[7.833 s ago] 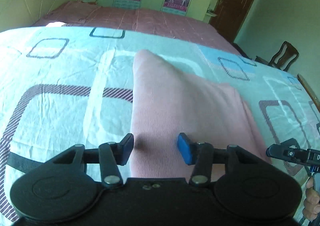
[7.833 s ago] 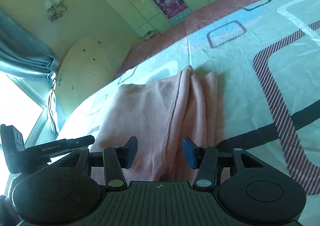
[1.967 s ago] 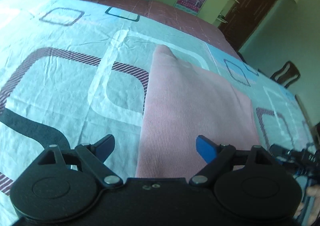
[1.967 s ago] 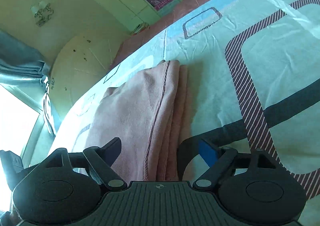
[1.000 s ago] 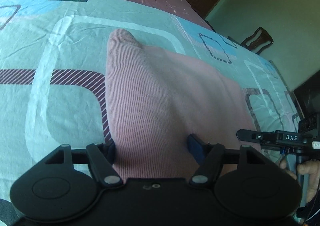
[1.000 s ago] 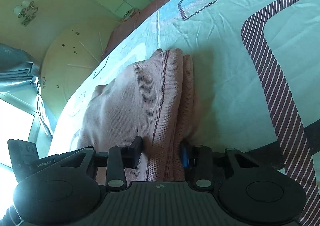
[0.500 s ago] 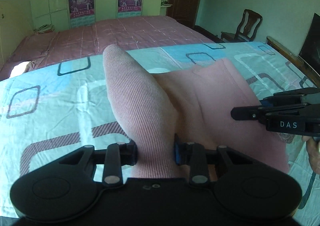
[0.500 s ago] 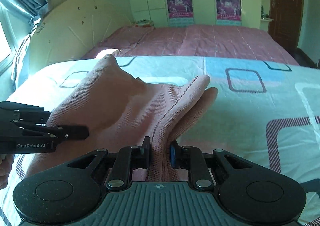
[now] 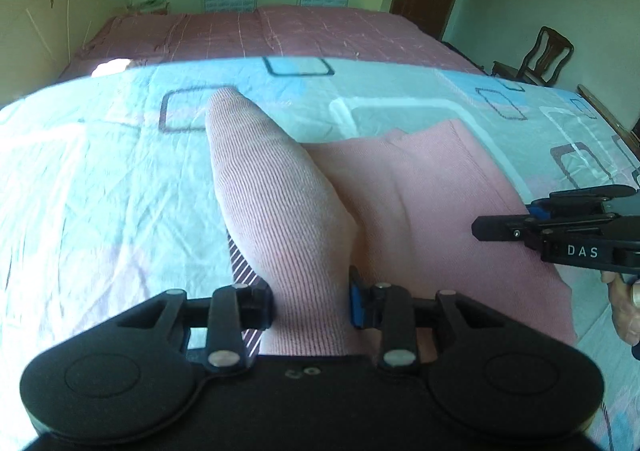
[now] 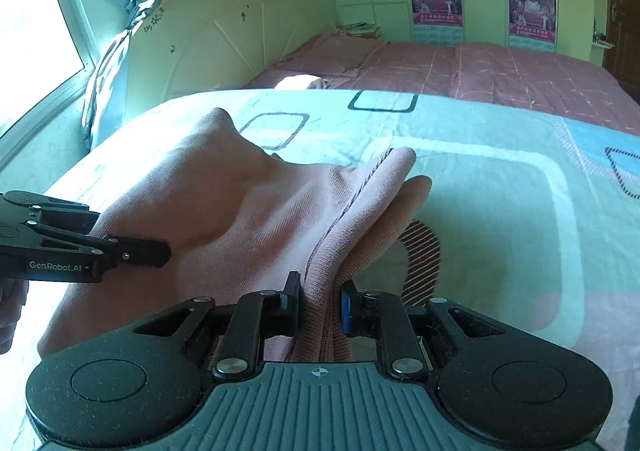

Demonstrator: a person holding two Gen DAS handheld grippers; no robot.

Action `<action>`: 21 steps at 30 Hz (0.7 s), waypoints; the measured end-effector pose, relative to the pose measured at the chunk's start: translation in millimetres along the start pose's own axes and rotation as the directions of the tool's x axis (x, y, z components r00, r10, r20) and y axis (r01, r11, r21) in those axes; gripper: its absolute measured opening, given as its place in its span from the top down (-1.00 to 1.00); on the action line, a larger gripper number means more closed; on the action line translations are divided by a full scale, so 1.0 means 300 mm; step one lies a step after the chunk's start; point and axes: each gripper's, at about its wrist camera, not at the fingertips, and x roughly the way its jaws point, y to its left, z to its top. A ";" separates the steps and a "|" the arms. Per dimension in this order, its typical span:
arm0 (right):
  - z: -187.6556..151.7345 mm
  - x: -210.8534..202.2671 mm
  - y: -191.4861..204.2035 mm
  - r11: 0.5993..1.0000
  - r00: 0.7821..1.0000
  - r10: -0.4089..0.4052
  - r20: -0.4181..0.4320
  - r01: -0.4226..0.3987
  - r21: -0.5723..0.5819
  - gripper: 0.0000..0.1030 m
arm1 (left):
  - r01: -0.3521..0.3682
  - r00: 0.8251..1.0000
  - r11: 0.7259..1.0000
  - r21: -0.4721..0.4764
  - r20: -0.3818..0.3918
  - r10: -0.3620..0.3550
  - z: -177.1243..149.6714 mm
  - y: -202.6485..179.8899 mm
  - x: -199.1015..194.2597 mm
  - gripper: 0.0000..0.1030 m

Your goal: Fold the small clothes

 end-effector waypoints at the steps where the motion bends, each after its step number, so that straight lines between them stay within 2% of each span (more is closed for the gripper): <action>1: -0.014 0.038 -0.005 1.000 1.000 -0.017 -0.023 0.017 0.019 0.65 | 0.013 0.999 1.000 -0.013 -0.034 -0.014 -0.013 0.027 0.034 0.22; 2: -0.028 0.069 -0.011 0.998 0.998 -0.052 -0.044 0.053 0.026 0.65 | 0.027 0.999 0.999 -0.033 -0.043 -0.028 -0.027 0.053 0.060 0.11; 4: -0.065 0.115 -0.055 0.994 0.997 -0.048 -0.068 0.054 0.099 0.65 | 0.049 0.999 0.994 -0.101 -0.017 -0.051 -0.051 0.100 0.085 -0.44; 6: -0.074 0.110 -0.111 0.980 0.999 -0.008 -0.052 0.018 0.199 0.65 | 0.067 0.998 0.990 -0.121 0.001 -0.068 -0.067 0.123 0.088 -0.51; 9: -0.056 0.116 -0.101 0.982 0.998 -0.025 -0.058 0.035 0.187 0.65 | 0.075 0.997 0.992 -0.105 0.023 -0.073 -0.078 0.139 0.061 -0.61; 11: -0.054 0.115 -0.094 0.984 0.997 -0.039 -0.060 0.048 0.173 0.65 | 0.067 0.996 0.993 -0.095 0.062 -0.062 -0.095 0.165 0.010 -0.57; 13: -0.057 0.116 -0.101 0.983 0.998 -0.042 -0.057 0.052 0.177 0.65 | 0.082 0.988 0.992 -0.096 0.138 -0.069 -0.106 0.179 -0.058 -0.21; 14: -0.055 0.118 -0.105 0.982 0.998 -0.044 -0.056 0.053 0.179 0.65 | 0.111 0.982 0.989 -0.095 0.161 -0.095 -0.104 0.181 -0.079 0.18; 15: -0.067 0.111 -0.095 0.982 0.998 -0.043 -0.053 0.052 0.183 0.65 | 0.118 0.981 0.989 -0.088 0.162 -0.103 -0.099 0.176 -0.083 0.24; 18: -0.071 0.110 -0.108 0.981 0.998 -0.037 -0.051 0.046 0.190 0.65 | 0.057 0.995 0.997 0.045 0.085 -0.061 -0.085 0.108 -0.021 0.20; 19: -0.072 0.109 -0.118 0.979 0.998 -0.032 -0.050 0.041 0.198 0.64 | 0.037 0.998 0.997 0.064 0.053 -0.040 -0.084 0.089 0.007 0.20; 21: -0.073 0.109 -0.133 0.977 0.998 -0.040 -0.046 0.049 0.208 0.52 | 0.033 0.998 0.999 0.038 0.053 -0.035 -0.093 0.087 0.029 0.18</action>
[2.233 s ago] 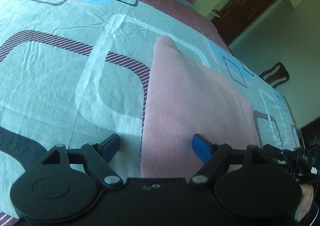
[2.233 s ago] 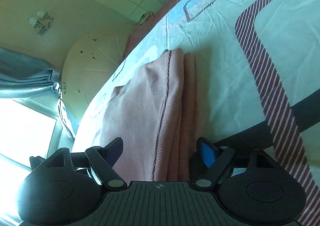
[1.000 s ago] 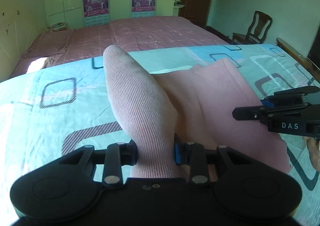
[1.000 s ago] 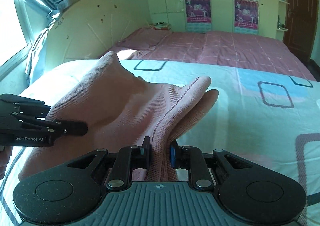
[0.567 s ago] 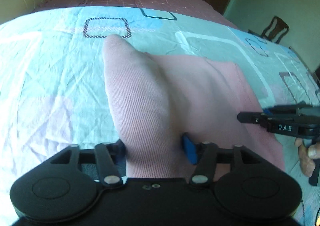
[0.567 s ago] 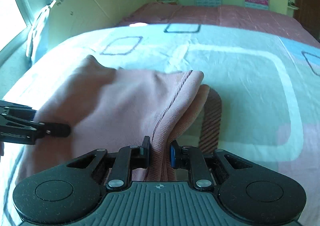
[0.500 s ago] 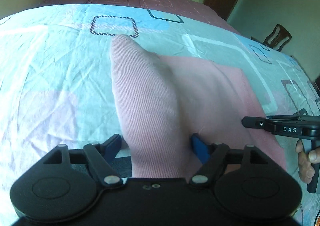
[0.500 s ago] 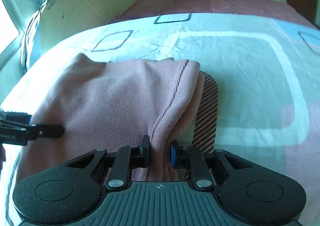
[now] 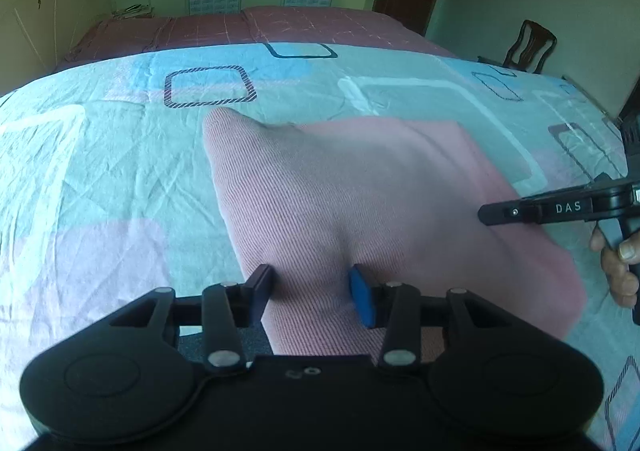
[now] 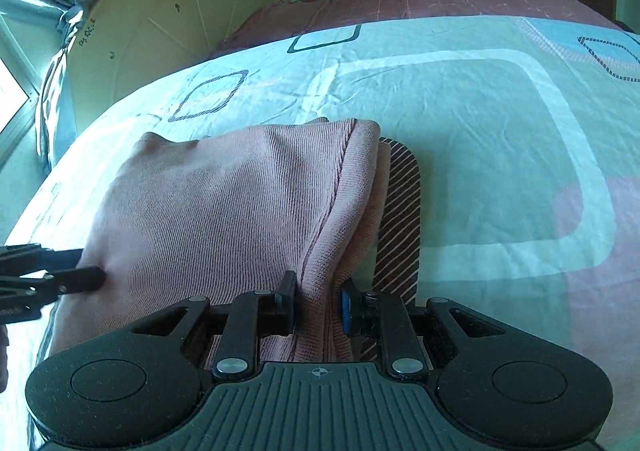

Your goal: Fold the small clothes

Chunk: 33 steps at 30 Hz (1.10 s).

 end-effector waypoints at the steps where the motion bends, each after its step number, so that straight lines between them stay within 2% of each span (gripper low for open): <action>1: 0.004 -0.003 -0.007 1.000 1.000 -0.003 0.001 0.003 0.008 0.40 | -0.001 1.000 1.000 -0.009 0.001 0.001 0.001 -0.003 0.004 0.17; 2: 0.008 -0.018 -0.009 1.000 1.000 -0.017 0.008 0.017 0.011 0.28 | -0.002 1.000 1.000 -0.006 0.003 0.002 -0.011 -0.002 -0.004 0.17; 4: 0.015 -0.071 -0.011 0.999 0.998 -0.049 0.049 0.048 0.005 0.27 | 0.002 1.000 1.000 -0.008 0.010 -0.002 -0.026 0.008 -0.026 0.16; 8: 0.009 -0.179 -0.011 1.000 0.998 0.008 0.057 -0.008 0.003 0.28 | 0.044 0.997 0.997 -0.071 0.062 -0.039 -0.060 0.041 -0.130 0.22; 11: -0.036 -0.224 0.023 0.999 1.000 0.021 0.008 -0.021 -0.043 0.28 | 0.068 0.995 0.993 -0.094 0.073 -0.061 -0.120 0.030 -0.188 0.23; 15: -0.105 -0.210 0.045 0.998 0.998 0.026 -0.058 -0.029 -0.049 0.28 | 0.035 0.999 0.994 -0.107 0.039 -0.031 -0.191 0.010 -0.168 0.19; 17: -0.130 -0.174 0.056 0.998 0.996 0.010 -0.089 -0.015 -0.062 0.28 | 0.028 0.999 0.992 -0.123 0.043 -0.022 -0.193 0.006 -0.156 0.19; 19: -0.141 -0.152 0.050 0.999 0.996 0.015 -0.088 -0.019 -0.043 0.29 | 0.010 0.999 0.995 -0.100 0.035 -0.006 -0.180 -0.006 -0.140 0.16; 20: -0.140 -0.149 0.048 0.999 0.996 0.026 -0.080 -0.029 -0.037 0.70 | 0.003 1.000 0.996 -0.090 0.028 0.000 -0.174 -0.012 -0.132 0.15; 21: -0.140 -0.154 0.050 0.999 0.997 0.023 -0.071 -0.026 -0.046 0.75 | -0.003 1.000 0.996 -0.085 0.022 0.005 -0.168 -0.020 -0.135 0.15; 24: -0.140 -0.195 0.105 0.987 0.998 -0.043 -0.037 0.037 -0.158 0.76 | -0.024 1.000 0.999 -0.029 0.010 0.024 -0.160 -0.052 -0.149 0.16; 27: -0.165 -0.162 0.118 0.966 0.989 -0.137 -0.062 0.119 -0.230 0.77 | -0.047 0.999 0.999 -0.008 -0.014 0.047 -0.174 -0.075 -0.126 0.13; 31: -0.166 -0.152 0.119 0.969 0.987 -0.154 -0.043 0.142 -0.204 0.77 | -0.085 0.996 0.995 0.048 -0.019 0.086 -0.175 -0.109 -0.137 0.10; 33: -0.161 -0.199 0.120 0.974 0.990 -0.142 0.000 0.139 -0.181 0.76 | -0.087 0.996 0.994 0.058 0.016 0.087 -0.179 -0.121 -0.195 0.13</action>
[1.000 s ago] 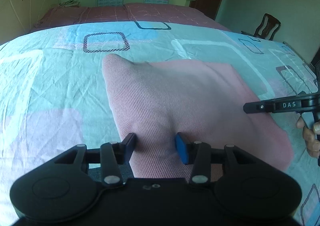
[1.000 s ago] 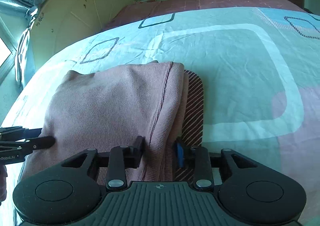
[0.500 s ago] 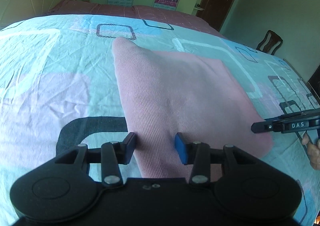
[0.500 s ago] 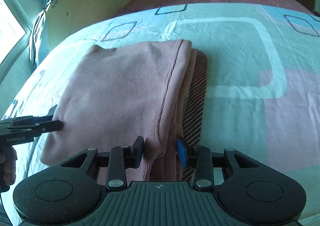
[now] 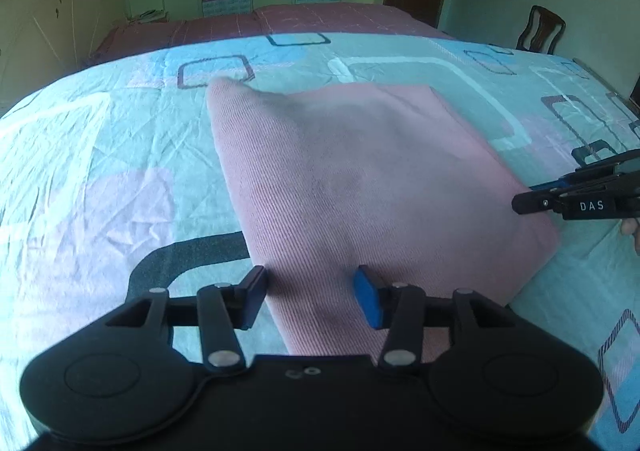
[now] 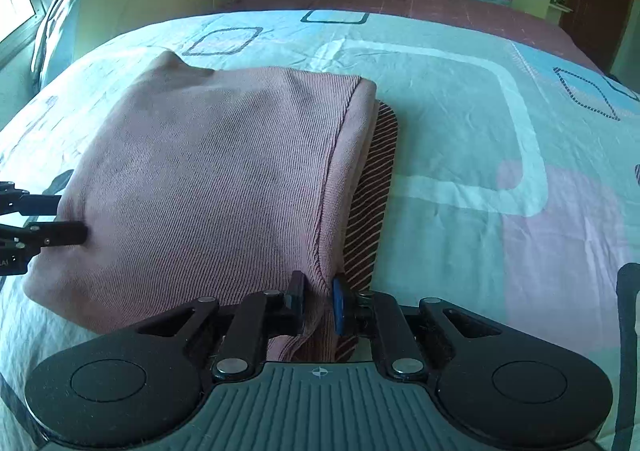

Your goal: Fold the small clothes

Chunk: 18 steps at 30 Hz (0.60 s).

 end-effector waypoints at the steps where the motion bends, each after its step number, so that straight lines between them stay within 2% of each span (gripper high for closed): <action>1: 0.002 -0.033 -0.004 1.000 0.999 -0.003 0.035 0.003 0.007 0.76 | 0.001 1.000 1.000 0.014 0.027 -0.001 -0.003 -0.005 -0.029 0.10; 4: 0.047 -0.073 -0.006 1.000 0.995 -0.010 0.098 0.012 -0.011 0.76 | -0.007 0.994 0.997 0.075 0.112 -0.001 0.033 -0.018 -0.053 0.02; 9: 0.180 0.029 0.010 1.000 0.994 0.004 0.110 -0.003 -0.011 0.76 | 0.001 0.990 0.996 0.086 0.144 -0.014 0.183 -0.010 0.073 0.02; 11: 0.217 0.102 0.019 1.000 0.996 0.000 0.091 0.002 -0.021 0.76 | 0.010 0.992 0.997 0.083 0.123 -0.021 0.223 -0.005 0.134 0.02; 13: 0.232 0.173 0.023 0.999 0.999 -0.030 0.042 0.032 -0.038 0.77 | 0.025 1.000 0.998 0.065 0.013 -0.026 0.238 0.003 0.229 0.03; 14: 0.229 0.217 0.019 0.997 0.998 -0.063 -0.006 0.062 -0.042 0.77 | 0.049 0.999 0.999 0.024 -0.006 -0.049 0.230 0.020 0.257 0.03; 15: 0.222 0.234 0.015 0.997 0.998 -0.070 -0.010 0.069 -0.045 0.77 | 0.070 0.998 0.997 -0.015 0.003 -0.070 0.222 0.035 0.264 0.03; 18: 0.207 0.232 0.008 0.995 0.997 -0.075 0.003 0.075 -0.058 0.77 | 0.054 0.998 0.999 -0.005 0.012 -0.054 0.206 0.027 0.254 0.03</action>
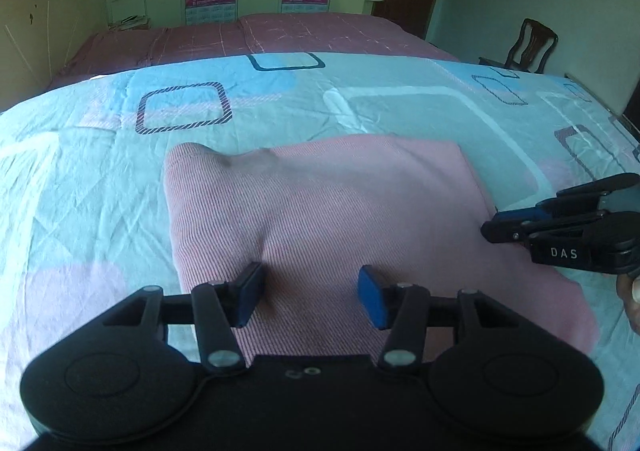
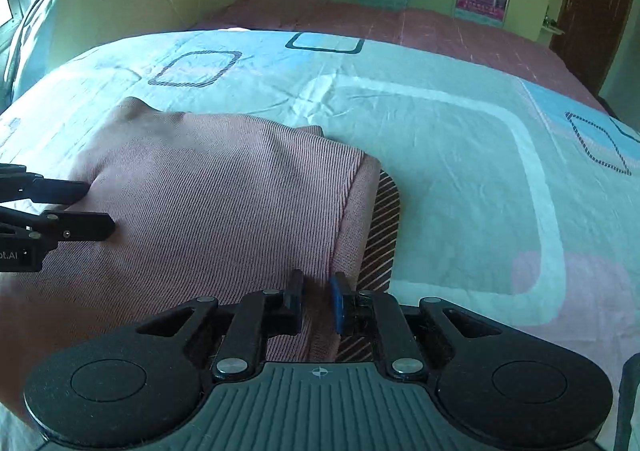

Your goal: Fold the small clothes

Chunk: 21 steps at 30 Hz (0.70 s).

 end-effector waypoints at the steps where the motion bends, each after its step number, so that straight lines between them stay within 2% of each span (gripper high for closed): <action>1: -0.002 -0.002 0.002 1.000 1.000 -0.003 0.000 0.003 -0.003 0.76 | -0.009 1.000 1.000 0.011 0.004 0.009 -0.004 -0.007 -0.005 0.03; 3: 0.000 -0.018 0.003 1.000 1.000 -0.009 0.006 0.008 0.007 0.76 | -0.027 1.000 1.000 0.013 0.014 0.026 -0.001 -0.016 -0.035 0.04; 5: 0.004 -0.071 0.013 1.000 0.999 -0.016 0.050 0.015 0.023 0.76 | -0.035 0.999 0.999 0.013 0.041 0.035 0.006 -0.024 -0.079 0.03; 8: -0.010 -0.145 0.038 0.999 0.994 0.027 0.108 -0.031 0.032 0.76 | -0.031 0.998 0.999 0.009 0.062 0.031 -0.009 -0.041 -0.136 0.03; 9: -0.019 -0.151 0.051 0.999 0.994 0.038 0.106 -0.040 0.021 0.76 | -0.041 0.998 0.999 0.015 0.042 0.040 -0.016 -0.046 -0.130 0.03; 11: -0.036 -0.118 0.082 0.999 0.998 0.028 0.048 -0.028 -0.015 0.76 | -0.065 0.998 0.997 0.040 0.005 0.064 -0.038 -0.061 -0.096 0.01; 13: -0.057 -0.071 0.095 0.999 1.000 -0.004 -0.024 0.003 -0.038 0.76 | -0.093 0.996 0.993 0.066 0.012 0.093 -0.053 -0.083 -0.095 0.01; 17: -0.082 -0.113 0.091 0.999 1.000 -0.008 -0.017 0.007 -0.051 0.76 | -0.128 0.992 0.989 0.071 0.026 0.127 -0.075 -0.119 -0.140 0.01; 21: -0.158 -0.177 0.081 0.997 1.000 0.000 0.012 0.001 -0.077 0.76 | -0.146 0.988 0.988 0.039 0.057 0.144 -0.141 -0.163 -0.212 0.01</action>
